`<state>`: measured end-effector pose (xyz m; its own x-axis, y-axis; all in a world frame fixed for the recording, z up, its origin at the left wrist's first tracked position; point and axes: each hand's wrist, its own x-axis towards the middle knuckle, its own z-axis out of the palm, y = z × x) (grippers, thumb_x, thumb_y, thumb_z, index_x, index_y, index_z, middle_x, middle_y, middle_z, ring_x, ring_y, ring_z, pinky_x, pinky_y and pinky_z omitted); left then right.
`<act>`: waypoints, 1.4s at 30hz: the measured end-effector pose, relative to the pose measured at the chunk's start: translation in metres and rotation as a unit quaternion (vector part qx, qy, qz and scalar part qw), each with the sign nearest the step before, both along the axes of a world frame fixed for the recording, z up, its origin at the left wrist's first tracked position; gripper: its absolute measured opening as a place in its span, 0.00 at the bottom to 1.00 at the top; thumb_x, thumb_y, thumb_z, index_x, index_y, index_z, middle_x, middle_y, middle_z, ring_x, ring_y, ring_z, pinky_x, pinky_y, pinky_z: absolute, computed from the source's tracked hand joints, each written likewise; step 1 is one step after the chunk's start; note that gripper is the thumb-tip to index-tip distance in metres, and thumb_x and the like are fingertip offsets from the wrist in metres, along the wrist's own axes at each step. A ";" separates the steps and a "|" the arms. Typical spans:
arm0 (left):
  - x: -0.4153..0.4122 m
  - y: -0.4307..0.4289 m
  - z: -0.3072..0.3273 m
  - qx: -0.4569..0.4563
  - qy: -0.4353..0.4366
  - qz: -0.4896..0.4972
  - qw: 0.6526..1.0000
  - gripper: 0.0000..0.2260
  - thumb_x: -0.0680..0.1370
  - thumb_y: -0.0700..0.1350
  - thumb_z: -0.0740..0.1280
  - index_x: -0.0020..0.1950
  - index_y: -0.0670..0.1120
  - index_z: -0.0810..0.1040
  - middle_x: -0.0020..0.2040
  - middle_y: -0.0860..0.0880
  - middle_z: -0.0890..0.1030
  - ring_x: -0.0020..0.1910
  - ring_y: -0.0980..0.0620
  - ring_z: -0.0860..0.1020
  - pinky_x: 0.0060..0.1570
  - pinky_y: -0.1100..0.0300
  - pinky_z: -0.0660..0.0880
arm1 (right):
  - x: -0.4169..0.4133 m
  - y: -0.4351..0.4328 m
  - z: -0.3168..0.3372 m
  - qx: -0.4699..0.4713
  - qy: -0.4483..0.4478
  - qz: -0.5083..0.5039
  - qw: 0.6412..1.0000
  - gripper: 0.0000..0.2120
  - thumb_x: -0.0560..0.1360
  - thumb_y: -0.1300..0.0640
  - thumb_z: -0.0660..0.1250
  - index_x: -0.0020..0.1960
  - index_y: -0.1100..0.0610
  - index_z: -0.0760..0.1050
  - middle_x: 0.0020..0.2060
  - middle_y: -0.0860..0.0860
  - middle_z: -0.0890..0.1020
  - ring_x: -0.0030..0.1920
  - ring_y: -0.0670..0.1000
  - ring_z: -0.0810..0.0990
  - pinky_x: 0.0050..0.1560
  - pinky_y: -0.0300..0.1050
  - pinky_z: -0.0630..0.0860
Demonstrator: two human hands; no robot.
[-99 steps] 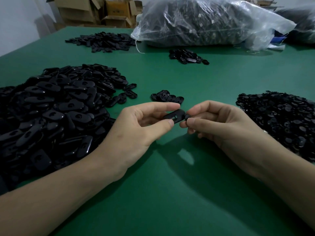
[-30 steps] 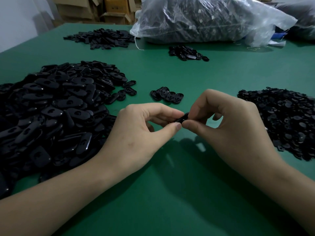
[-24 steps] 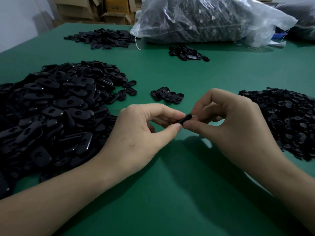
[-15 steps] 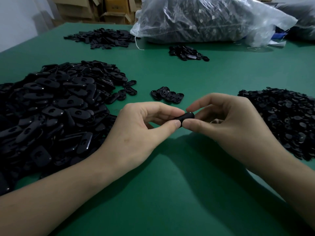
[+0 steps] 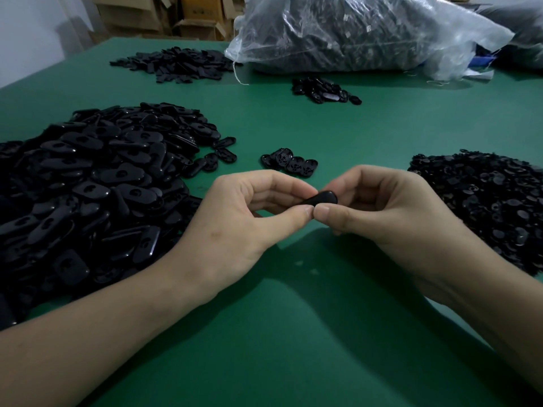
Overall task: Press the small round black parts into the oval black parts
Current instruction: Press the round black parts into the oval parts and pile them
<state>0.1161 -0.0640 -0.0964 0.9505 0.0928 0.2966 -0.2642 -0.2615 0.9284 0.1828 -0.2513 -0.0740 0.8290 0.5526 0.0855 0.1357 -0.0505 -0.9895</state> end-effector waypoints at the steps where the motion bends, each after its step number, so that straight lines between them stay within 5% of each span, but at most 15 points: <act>1: 0.000 0.000 0.001 0.002 -0.008 0.008 1.000 0.05 0.73 0.45 0.76 0.48 0.53 0.86 0.44 0.54 0.88 0.45 0.55 0.86 0.49 0.62 0.82 | -0.001 0.001 -0.001 0.013 0.014 0.001 1.000 0.11 0.61 0.53 0.79 0.42 0.55 0.84 0.34 0.52 0.84 0.34 0.46 0.81 0.38 0.34 0.77; 7: -0.001 -0.003 0.002 0.022 -0.059 0.067 0.996 0.06 0.73 0.44 0.76 0.46 0.54 0.84 0.43 0.54 0.87 0.43 0.56 0.85 0.44 0.58 0.81 | -0.005 0.006 -0.005 0.074 0.120 0.025 0.990 0.16 0.63 0.56 0.77 0.51 0.59 0.84 0.39 0.52 0.84 0.37 0.47 0.78 0.45 0.41 0.75; 11: -0.004 -0.008 0.005 0.071 -0.101 0.104 0.987 0.09 0.73 0.43 0.75 0.48 0.56 0.83 0.43 0.58 0.86 0.43 0.57 0.85 0.37 0.66 0.78 | -0.009 0.009 -0.003 0.095 0.146 0.036 0.984 0.15 0.64 0.58 0.76 0.50 0.60 0.82 0.40 0.55 0.83 0.35 0.47 0.77 0.40 0.38 0.76; 15: -0.006 -0.009 0.006 0.093 -0.101 0.107 0.985 0.15 0.74 0.41 0.75 0.56 0.57 0.84 0.43 0.60 0.86 0.45 0.57 0.85 0.39 0.67 0.78 | -0.013 0.011 -0.002 0.112 0.164 0.042 0.979 0.12 0.64 0.59 0.76 0.46 0.57 0.81 0.39 0.56 0.82 0.34 0.48 0.76 0.38 0.37 0.76; 19: -0.005 -0.010 0.007 0.098 -0.106 0.102 0.984 0.13 0.74 0.40 0.74 0.53 0.56 0.86 0.44 0.59 0.87 0.45 0.56 0.86 0.40 0.59 0.82 | -0.014 0.011 -0.002 0.111 0.164 0.035 0.980 0.10 0.64 0.60 0.75 0.45 0.57 0.81 0.40 0.57 0.81 0.34 0.48 0.76 0.39 0.38 0.75; 30: -0.008 -0.012 0.009 0.108 -0.130 0.123 0.978 0.11 0.74 0.39 0.76 0.49 0.55 0.85 0.43 0.60 0.87 0.44 0.59 0.86 0.39 0.65 0.81 | -0.015 0.013 -0.002 0.140 0.207 0.045 0.967 0.11 0.66 0.62 0.72 0.48 0.59 0.80 0.38 0.54 0.81 0.35 0.48 0.76 0.39 0.37 0.76; 42: -0.014 -0.013 0.013 0.219 -0.207 0.147 0.942 0.11 0.74 0.36 0.75 0.52 0.50 0.86 0.46 0.58 0.86 0.46 0.61 0.84 0.42 0.59 0.81 | -0.016 0.014 -0.001 0.151 0.223 0.059 0.961 0.11 0.67 0.64 0.70 0.49 0.58 0.82 0.38 0.54 0.82 0.35 0.48 0.76 0.40 0.39 0.75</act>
<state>0.1024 -0.0770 -0.0837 0.6967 0.1167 0.7078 -0.4372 -0.7133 0.5479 0.1668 -0.2377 -0.0754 0.7531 0.6514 -0.0920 -0.3177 0.2377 -0.9179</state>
